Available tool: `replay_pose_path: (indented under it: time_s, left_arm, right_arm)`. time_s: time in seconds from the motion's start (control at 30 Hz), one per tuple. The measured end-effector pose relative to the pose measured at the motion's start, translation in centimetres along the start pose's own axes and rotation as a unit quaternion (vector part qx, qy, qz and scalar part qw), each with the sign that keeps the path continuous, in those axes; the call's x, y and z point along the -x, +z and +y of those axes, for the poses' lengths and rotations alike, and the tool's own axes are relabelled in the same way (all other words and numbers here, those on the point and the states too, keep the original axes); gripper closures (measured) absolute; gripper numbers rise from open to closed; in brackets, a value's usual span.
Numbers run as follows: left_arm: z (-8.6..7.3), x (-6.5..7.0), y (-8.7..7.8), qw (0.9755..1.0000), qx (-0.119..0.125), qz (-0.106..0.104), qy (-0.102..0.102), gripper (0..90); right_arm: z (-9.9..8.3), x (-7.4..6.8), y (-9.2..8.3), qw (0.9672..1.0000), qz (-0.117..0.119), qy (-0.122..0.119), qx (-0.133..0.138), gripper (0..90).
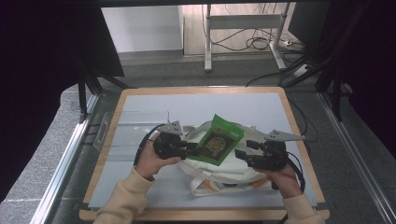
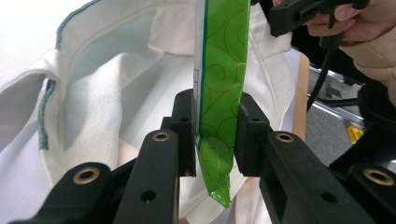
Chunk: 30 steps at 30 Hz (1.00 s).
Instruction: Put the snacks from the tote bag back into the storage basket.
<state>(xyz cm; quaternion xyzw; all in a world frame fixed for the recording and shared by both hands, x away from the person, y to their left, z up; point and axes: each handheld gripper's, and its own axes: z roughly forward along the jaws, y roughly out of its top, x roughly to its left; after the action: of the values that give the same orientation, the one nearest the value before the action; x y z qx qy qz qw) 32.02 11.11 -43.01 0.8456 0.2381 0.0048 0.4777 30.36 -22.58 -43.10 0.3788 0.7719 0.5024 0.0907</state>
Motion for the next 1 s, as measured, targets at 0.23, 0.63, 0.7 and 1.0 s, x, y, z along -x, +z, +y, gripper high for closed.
replay_pose_path:
  time_s: [0.23, 0.63, 0.7, 1.0]
  left_arm:
    - [-0.8, 0.2, 0.1, 0.9998, 0.013, 0.005, -0.01, 73.5]
    - [-0.9, 0.6, -0.1, 0.9996, 0.026, 0.01, -0.009, 73.4]
    - [-0.9, 0.7, 0.0, 0.9995, 0.028, 0.011, -0.01, 73.4]
    - [-1.0, 0.9, 0.1, 0.9995, 0.03, 0.01, -0.009, 73.4]
  right_arm:
    - [-0.2, -0.5, 0.4, 0.9999, 0.004, -0.004, -0.009, 32.7]
    - [-0.6, -1.0, 1.1, 0.9998, 0.01, -0.008, -0.016, 32.7]
    - [-0.6, -1.1, 1.3, 0.9997, 0.011, -0.009, -0.018, 32.5]
    - [-0.7, -1.4, 1.8, 0.9995, 0.022, -0.007, -0.022, 32.4]
